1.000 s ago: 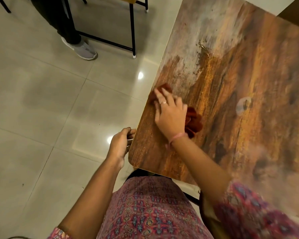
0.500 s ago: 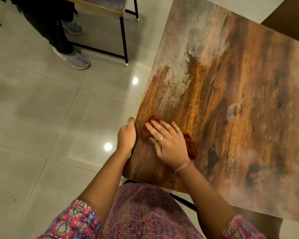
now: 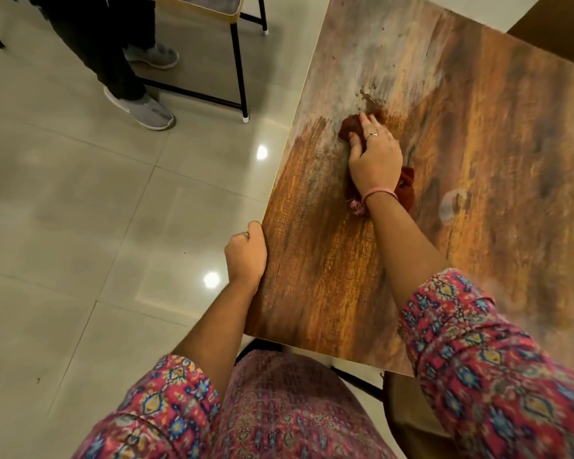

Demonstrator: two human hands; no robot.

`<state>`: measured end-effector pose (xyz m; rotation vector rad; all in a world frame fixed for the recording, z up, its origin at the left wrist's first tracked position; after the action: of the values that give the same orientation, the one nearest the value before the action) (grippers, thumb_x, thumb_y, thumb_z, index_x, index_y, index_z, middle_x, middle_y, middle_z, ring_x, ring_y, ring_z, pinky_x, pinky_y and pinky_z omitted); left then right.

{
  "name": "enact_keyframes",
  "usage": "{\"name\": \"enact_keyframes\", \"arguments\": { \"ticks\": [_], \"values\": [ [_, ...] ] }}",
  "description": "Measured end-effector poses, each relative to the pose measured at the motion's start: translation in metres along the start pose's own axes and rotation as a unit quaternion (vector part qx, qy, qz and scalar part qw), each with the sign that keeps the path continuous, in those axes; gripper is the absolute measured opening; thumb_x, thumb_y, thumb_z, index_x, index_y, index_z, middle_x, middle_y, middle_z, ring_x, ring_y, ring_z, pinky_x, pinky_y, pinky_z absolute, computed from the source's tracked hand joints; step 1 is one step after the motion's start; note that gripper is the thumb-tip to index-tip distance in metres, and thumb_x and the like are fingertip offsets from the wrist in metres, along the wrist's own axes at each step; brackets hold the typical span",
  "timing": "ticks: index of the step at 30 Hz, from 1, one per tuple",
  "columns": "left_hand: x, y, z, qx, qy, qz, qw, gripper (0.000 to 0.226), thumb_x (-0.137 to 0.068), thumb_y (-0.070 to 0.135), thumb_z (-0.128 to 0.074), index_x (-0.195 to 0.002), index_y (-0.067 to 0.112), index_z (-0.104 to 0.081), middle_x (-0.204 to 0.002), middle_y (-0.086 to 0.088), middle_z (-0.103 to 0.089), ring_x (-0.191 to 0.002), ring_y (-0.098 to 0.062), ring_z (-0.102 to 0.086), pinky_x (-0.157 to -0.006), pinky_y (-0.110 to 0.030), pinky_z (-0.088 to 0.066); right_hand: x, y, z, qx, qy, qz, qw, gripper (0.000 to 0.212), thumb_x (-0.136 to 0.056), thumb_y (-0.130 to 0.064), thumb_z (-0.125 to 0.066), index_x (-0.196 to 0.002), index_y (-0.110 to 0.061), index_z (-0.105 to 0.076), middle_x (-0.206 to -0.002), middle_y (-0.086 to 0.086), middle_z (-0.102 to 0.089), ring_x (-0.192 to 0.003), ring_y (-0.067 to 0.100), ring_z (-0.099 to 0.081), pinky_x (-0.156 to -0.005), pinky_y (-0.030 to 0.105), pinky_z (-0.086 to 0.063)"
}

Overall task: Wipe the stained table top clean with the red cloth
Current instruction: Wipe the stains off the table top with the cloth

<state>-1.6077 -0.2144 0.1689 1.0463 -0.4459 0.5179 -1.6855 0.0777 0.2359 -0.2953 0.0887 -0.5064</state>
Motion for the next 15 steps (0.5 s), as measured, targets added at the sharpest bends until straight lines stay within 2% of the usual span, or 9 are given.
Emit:
{"name": "enact_keyframes", "arguments": {
  "ticks": [9,15],
  "values": [
    [-0.0022,0.0007,-0.0011,-0.029,0.016,-0.020,0.999,0.053,-0.093,0.031,-0.038,-0.042,0.015,-0.037,-0.046,0.001,-0.037,-0.047,-0.015,-0.037,-0.045,-0.026,-0.028,0.0042,-0.0019,-0.0015,0.026,-0.028,-0.010,0.999,0.049,-0.101,-0.039,-0.034,-0.148,-0.025,-0.031,-0.154,0.003,-0.032,-0.142,0.024,-0.029,-0.115,0.046,-0.023],
    [-0.0054,-0.0021,-0.0035,-0.035,0.021,-0.021,0.999,0.052,-0.092,0.034,-0.036,-0.044,0.015,-0.040,-0.048,0.000,-0.040,-0.050,-0.017,-0.039,-0.046,-0.028,-0.027,0.0053,-0.0010,-0.0039,0.024,-0.026,-0.023,0.999,0.049,-0.102,-0.041,-0.029,-0.149,-0.027,-0.028,-0.155,0.002,-0.029,-0.143,0.023,-0.026,-0.116,0.044,-0.018]
  ]
}}
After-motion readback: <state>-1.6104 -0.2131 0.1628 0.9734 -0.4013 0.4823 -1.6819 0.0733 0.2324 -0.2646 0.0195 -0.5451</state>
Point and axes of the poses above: each hand's wrist, its own x-axis away from the middle knuckle, its own z-axis out of the back of the hand, y = z × x, the point moved 9 cm from there along -x, towards the middle knuckle
